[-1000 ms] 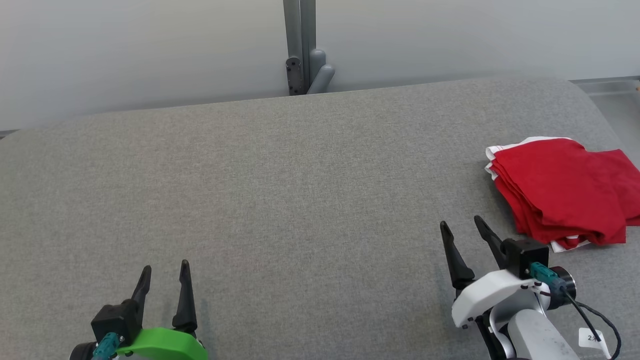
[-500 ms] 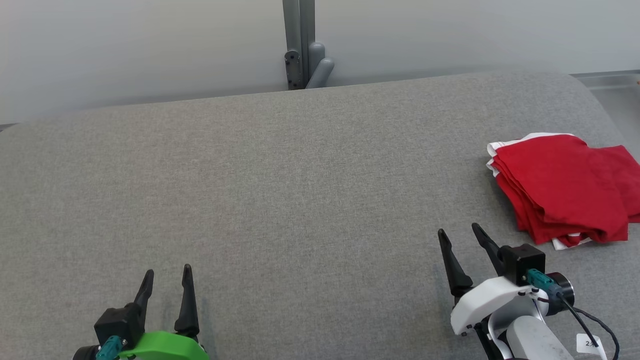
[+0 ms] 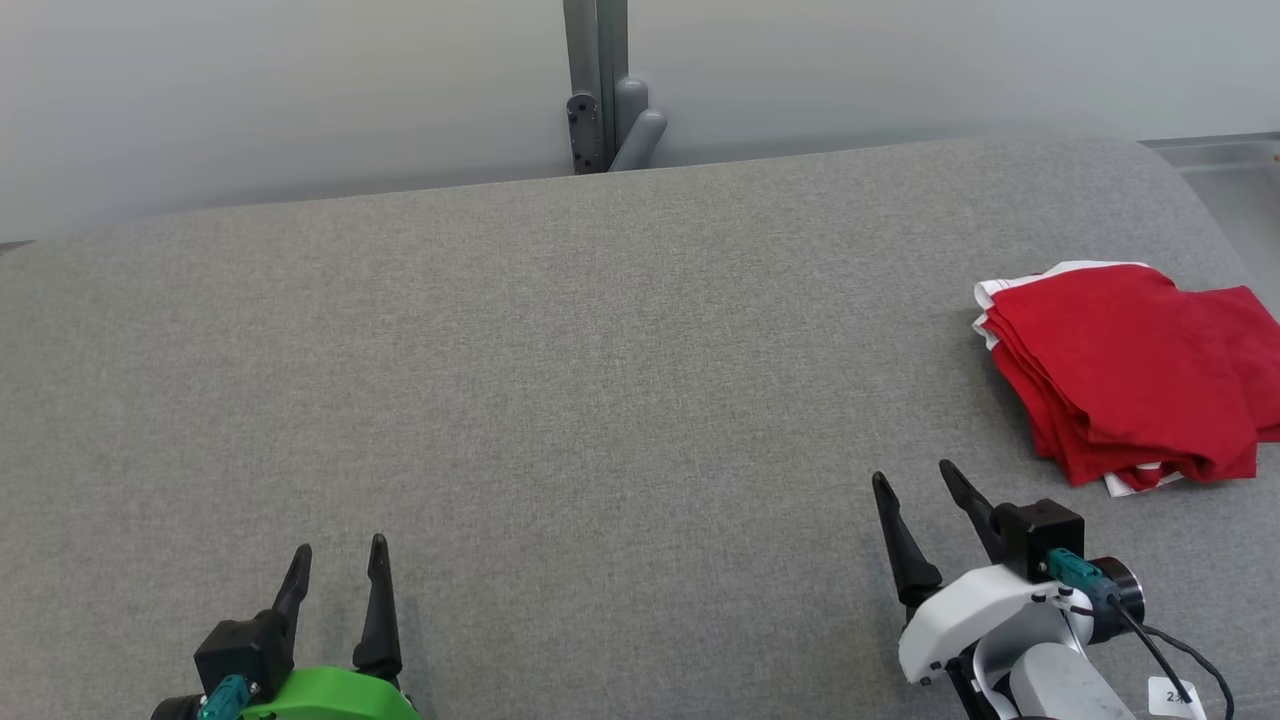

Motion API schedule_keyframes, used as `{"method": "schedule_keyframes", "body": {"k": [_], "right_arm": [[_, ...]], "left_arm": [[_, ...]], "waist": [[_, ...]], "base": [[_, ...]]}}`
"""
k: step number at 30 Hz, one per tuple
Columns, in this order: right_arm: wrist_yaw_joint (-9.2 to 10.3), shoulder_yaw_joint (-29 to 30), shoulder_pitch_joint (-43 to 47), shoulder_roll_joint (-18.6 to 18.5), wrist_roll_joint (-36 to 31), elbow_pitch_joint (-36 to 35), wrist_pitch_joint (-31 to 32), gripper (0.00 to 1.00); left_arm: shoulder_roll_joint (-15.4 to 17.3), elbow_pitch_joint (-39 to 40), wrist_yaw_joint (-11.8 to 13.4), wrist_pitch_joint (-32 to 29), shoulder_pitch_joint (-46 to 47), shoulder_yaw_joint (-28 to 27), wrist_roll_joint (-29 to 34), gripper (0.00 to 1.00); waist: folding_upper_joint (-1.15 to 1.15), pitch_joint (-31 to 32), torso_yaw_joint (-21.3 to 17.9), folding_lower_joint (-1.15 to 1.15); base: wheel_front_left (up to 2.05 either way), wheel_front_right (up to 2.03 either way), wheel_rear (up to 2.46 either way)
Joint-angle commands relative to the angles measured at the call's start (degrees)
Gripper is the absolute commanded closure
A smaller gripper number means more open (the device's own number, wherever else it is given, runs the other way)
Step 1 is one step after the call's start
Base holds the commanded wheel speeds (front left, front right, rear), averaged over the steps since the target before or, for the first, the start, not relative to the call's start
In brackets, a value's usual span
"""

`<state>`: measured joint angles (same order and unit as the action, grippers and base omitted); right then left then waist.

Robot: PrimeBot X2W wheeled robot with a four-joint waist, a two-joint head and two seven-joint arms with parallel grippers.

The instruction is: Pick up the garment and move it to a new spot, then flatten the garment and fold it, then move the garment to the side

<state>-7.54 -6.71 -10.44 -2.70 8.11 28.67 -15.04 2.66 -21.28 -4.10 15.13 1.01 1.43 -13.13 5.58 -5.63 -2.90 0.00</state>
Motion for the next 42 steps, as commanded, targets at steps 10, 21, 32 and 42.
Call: {"method": "schedule_keyframes", "body": {"k": [10,21,32,42], "right_arm": [[0.00,0.01,0.20,0.09,0.00,0.67,0.00,1.00],[0.01,2.21,0.08,0.13,10.14,0.71,3.16,1.00],[0.02,3.75,-0.10,0.07,21.39,-1.11,5.84,1.00],[0.02,5.21,-0.35,0.01,30.45,-2.37,8.18,1.00]], "left_arm": [[-0.03,-0.78,-0.01,-0.01,-0.08,0.07,-0.01,1.00],[-0.05,-1.50,-0.12,-3.12,1.57,-1.44,-9.60,1.00],[0.00,0.54,0.18,-5.59,2.40,-2.23,-20.25,1.00],[0.05,2.17,0.59,-7.82,3.21,-3.06,-28.82,1.00]], "waist": [[0.00,-0.13,0.16,0.00],[-0.06,0.01,0.36,0.00],[0.00,-0.06,0.60,0.00],[0.00,-0.04,0.81,0.00]], "base": [[0.00,0.00,0.00],[0.00,0.00,0.00],[0.00,0.00,0.00],[0.00,0.00,0.00]]}}
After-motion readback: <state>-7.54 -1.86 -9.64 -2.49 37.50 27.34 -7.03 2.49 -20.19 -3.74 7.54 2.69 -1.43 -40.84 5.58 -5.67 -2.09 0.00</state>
